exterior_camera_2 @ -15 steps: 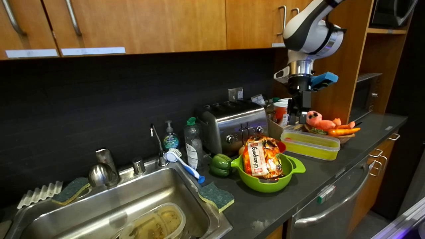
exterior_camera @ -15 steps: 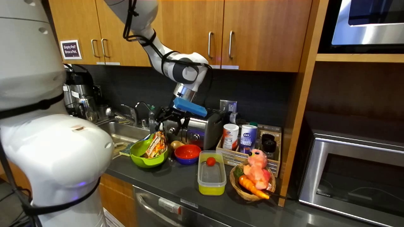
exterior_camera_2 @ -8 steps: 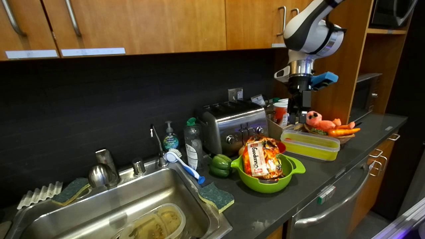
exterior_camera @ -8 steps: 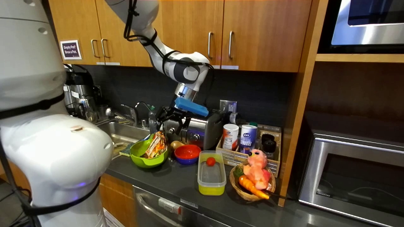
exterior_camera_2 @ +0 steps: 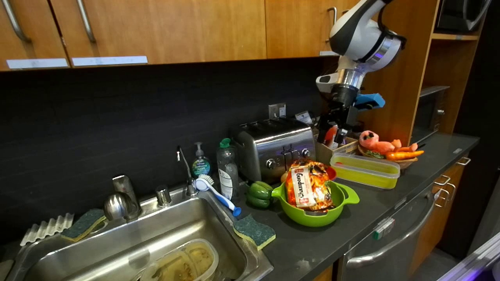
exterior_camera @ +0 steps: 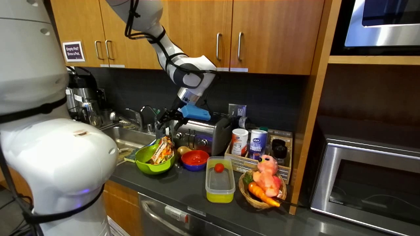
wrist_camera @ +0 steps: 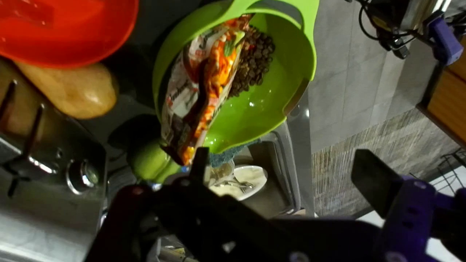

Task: Pick up the packet in the bowl then put it back inside

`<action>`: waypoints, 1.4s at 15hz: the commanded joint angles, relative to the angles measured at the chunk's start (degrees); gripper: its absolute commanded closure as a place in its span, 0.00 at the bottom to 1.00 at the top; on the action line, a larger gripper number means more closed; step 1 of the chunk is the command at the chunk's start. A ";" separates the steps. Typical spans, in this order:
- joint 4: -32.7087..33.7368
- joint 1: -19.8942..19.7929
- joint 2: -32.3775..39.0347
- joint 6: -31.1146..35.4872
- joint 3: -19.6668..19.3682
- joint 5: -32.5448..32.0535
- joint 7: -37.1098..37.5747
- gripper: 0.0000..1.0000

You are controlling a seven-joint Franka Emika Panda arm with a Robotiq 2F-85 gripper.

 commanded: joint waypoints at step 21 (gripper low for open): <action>-0.32 -0.83 8.59 30.61 4.75 35.20 -29.66 0.00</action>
